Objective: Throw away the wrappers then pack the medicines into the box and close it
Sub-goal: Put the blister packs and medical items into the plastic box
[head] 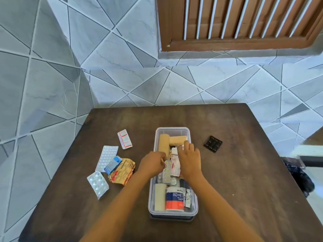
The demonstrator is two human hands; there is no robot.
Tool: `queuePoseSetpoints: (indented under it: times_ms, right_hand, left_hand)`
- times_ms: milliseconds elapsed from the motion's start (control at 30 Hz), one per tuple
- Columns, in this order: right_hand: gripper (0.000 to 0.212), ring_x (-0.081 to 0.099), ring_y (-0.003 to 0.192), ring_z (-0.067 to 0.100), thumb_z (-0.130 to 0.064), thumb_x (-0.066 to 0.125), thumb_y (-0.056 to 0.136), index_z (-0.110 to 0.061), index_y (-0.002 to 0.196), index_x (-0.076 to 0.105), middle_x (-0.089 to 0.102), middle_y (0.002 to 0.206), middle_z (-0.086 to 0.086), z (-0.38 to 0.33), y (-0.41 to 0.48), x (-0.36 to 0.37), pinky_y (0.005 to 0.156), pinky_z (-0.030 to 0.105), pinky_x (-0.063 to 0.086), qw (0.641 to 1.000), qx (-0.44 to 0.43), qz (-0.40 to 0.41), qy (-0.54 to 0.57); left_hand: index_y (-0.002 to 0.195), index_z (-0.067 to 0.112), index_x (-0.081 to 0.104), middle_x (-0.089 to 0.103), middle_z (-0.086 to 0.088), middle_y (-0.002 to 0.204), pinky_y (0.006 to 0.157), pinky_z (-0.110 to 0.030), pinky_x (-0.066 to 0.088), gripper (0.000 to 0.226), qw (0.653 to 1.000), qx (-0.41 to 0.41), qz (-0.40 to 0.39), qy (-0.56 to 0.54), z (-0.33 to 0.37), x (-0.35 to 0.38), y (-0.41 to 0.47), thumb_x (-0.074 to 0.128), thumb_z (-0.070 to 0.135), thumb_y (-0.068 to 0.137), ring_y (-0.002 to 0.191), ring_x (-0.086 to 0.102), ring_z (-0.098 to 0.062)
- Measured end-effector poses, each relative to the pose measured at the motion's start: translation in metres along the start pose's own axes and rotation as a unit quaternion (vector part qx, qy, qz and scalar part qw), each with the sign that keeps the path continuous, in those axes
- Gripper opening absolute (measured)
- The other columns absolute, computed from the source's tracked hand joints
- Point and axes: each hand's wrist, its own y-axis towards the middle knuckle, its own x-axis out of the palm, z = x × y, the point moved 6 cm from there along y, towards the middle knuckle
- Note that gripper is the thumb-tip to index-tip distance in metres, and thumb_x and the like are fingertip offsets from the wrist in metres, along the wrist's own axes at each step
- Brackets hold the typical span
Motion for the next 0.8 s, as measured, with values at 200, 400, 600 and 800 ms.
queuePoseSetpoints:
  times_ms: [200, 400, 600, 800]
  right_hand:
    - [0.027, 0.066, 0.102, 0.030, -0.030, 0.074, 0.052, -0.027, 0.079, 0.072, 0.070, 0.112, 0.012, 0.017, -0.006, 0.012, 0.079, 0.042, 0.055, 0.995, -0.072, 0.036, 0.066]
    - [0.041, 0.043, 0.131, 0.026, -0.023, 0.049, 0.090, -0.014, 0.130, 0.048, 0.045, 0.143, 0.009, 0.077, -0.008, 0.011, 0.106, 0.040, 0.035, 0.969, 0.004, 0.068, 0.238]
    - [0.060, 0.020, 0.143, 0.025, -0.037, 0.039, 0.095, -0.008, 0.145, 0.020, 0.023, 0.155, 0.012, 0.150, -0.014, 0.050, 0.116, 0.039, 0.020, 0.969, 0.143, -0.011, 0.200]
    - [0.065, 0.004, 0.146, 0.024, -0.042, 0.032, 0.096, -0.010, 0.147, 0.006, 0.001, 0.159, 0.010, 0.174, -0.021, 0.086, 0.120, 0.039, 0.009, 0.967, 0.164, -0.076, 0.181]
  left_hand:
    - [0.121, 0.017, 0.054, 0.063, -0.013, 0.116, 0.084, -0.037, 0.051, 0.029, 0.985, 0.038, 0.004, 0.165, 0.023, 0.016, 0.002, 0.047, 0.016, 0.093, 0.104, 0.063, -0.030]
    - [0.116, 0.019, 0.063, 0.066, -0.004, 0.115, 0.082, -0.031, 0.049, 0.027, 0.994, 0.053, 0.087, 0.036, 0.056, -0.012, 0.025, 0.048, 0.019, 0.094, 0.103, 0.063, -0.023]
    - [0.110, 0.009, 0.064, 0.067, -0.014, 0.110, 0.089, -0.036, 0.050, 0.023, 0.988, 0.150, 0.028, -0.002, 0.131, 0.008, 0.084, 0.053, 0.017, 0.091, 0.104, 0.062, -0.030]
    - [0.131, 0.004, 0.042, 0.047, -0.021, 0.130, 0.095, -0.044, 0.045, 0.056, 0.990, 0.088, -0.047, 0.097, 0.166, 0.068, 0.142, 0.060, 0.035, 0.087, 0.118, 0.051, -0.039]
